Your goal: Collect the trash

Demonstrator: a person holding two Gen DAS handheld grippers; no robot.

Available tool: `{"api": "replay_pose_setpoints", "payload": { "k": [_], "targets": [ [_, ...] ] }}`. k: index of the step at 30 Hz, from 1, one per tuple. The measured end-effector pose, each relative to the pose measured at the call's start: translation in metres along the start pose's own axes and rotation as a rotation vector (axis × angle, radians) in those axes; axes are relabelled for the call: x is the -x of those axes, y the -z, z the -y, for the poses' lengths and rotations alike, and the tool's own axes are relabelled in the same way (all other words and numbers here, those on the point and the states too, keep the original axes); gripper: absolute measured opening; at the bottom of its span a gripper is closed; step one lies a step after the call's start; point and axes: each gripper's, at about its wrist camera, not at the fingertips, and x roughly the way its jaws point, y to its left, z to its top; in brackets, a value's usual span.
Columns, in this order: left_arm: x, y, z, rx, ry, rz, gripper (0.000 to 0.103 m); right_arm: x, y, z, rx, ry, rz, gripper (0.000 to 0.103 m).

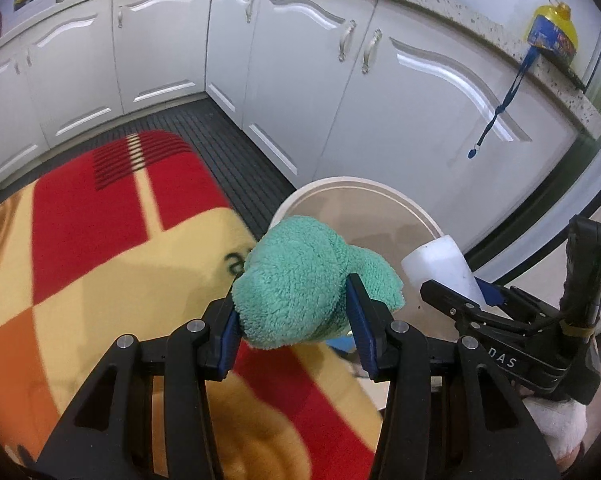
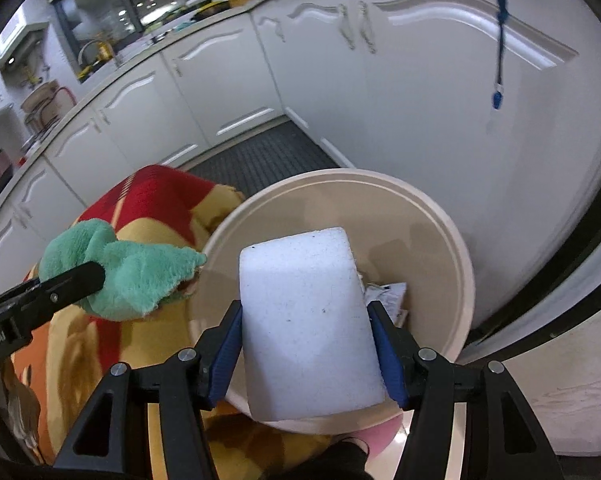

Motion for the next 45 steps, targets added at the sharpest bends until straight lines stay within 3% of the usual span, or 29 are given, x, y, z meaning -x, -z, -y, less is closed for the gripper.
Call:
{"api": "replay_pose_setpoints", "payload": {
  "k": [3,5,7,12,20,28,42,45],
  "targets": [
    [-0.01,-0.003,0.006,0.01,0.002,-0.01,0.049,-0.003,-0.002,0.009,-0.026,0.022,-0.001,0.062],
    [-0.012,-0.003,0.005,0.021,0.009,-0.012,0.052,-0.003,-0.002,0.014,-0.043,0.023,0.005,0.076],
    [-0.015,-0.001,0.003,0.033,0.025,-0.018,0.055,-0.001,0.0,0.019,-0.057,0.017,0.015,0.081],
    [-0.016,0.001,-0.001,0.053,0.05,-0.006,0.06,0.003,0.007,0.024,-0.083,0.012,0.009,0.081],
    [0.002,0.007,0.002,0.02,0.022,0.054,0.06,0.012,0.016,0.011,-0.065,0.003,0.029,0.081],
    [0.028,0.019,0.002,-0.008,-0.057,0.121,0.06,0.032,0.02,-0.011,-0.024,0.028,0.105,0.081],
    [0.091,0.037,-0.002,-0.006,-0.092,0.279,0.061,0.087,0.022,-0.046,0.003,0.035,0.259,0.089],
    [0.105,0.04,-0.001,-0.013,-0.083,0.323,0.072,0.1,0.022,-0.053,0.008,0.039,0.296,0.089]
  ]
}}
